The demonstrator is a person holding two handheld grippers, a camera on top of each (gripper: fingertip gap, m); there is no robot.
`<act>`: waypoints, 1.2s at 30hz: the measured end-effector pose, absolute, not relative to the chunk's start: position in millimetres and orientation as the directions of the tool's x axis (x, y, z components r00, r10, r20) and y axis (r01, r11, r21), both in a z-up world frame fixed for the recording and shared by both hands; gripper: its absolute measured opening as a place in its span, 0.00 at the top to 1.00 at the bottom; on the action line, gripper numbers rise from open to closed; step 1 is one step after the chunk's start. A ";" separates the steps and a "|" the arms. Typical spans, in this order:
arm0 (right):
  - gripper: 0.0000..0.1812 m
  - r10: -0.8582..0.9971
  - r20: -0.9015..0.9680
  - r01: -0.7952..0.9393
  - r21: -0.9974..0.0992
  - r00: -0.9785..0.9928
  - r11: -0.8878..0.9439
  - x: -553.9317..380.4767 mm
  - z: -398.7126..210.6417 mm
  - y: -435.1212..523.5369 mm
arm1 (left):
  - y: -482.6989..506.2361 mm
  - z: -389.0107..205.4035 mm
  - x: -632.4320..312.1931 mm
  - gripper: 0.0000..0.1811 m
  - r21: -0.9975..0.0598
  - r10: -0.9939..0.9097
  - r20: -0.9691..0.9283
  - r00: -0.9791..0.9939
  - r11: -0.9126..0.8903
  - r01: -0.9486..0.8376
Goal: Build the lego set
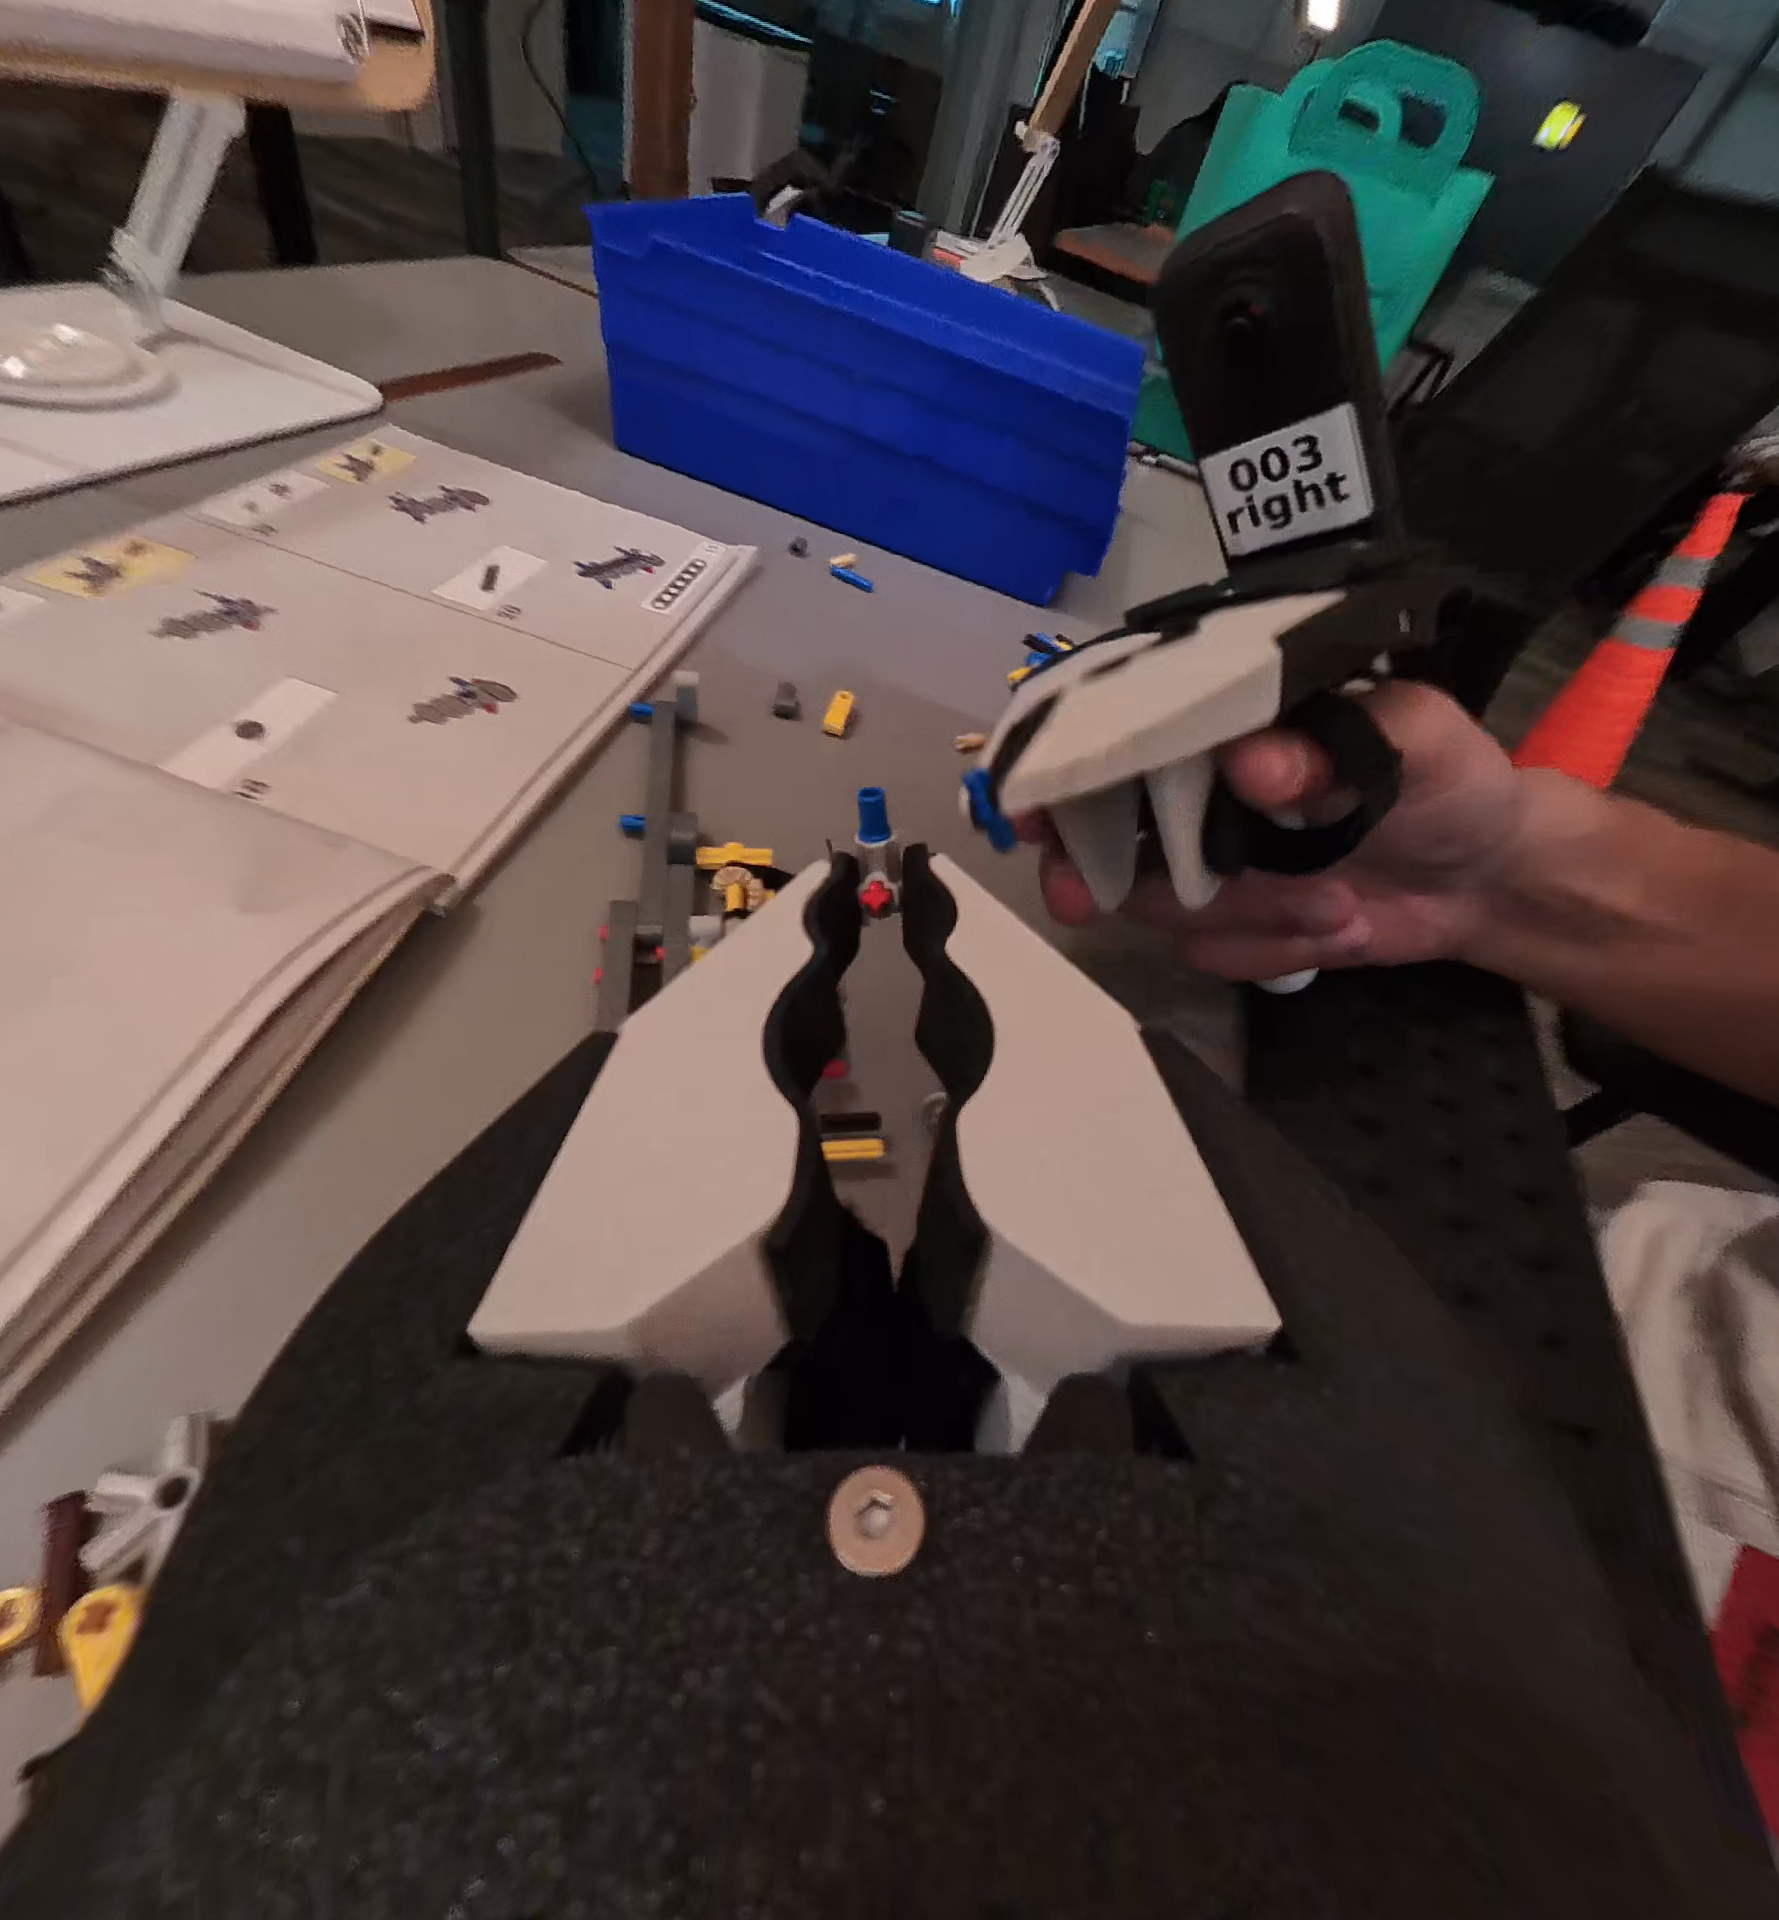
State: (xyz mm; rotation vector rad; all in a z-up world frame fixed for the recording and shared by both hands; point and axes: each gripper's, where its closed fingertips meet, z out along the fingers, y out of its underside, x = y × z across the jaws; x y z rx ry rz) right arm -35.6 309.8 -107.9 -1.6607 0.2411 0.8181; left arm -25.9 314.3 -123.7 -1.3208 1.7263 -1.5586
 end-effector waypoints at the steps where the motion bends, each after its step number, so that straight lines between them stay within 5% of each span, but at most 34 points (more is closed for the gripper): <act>1: 0.98 0.264 -0.656 -0.614 -0.755 0.707 -0.232 -28.2 -104.2 310.8 | 314.4 -123.7 -26.8 0.97 -0.941 -0.872 0.223 -0.435 -0.076 -0.330; 36: 0.99 0.235 -0.727 -0.723 -0.680 0.645 -0.120 -20.3 -97.7 329.4 | 319.7 -107.8 -26.2 0.97 -0.945 -0.864 0.276 -0.421 -0.165 -0.282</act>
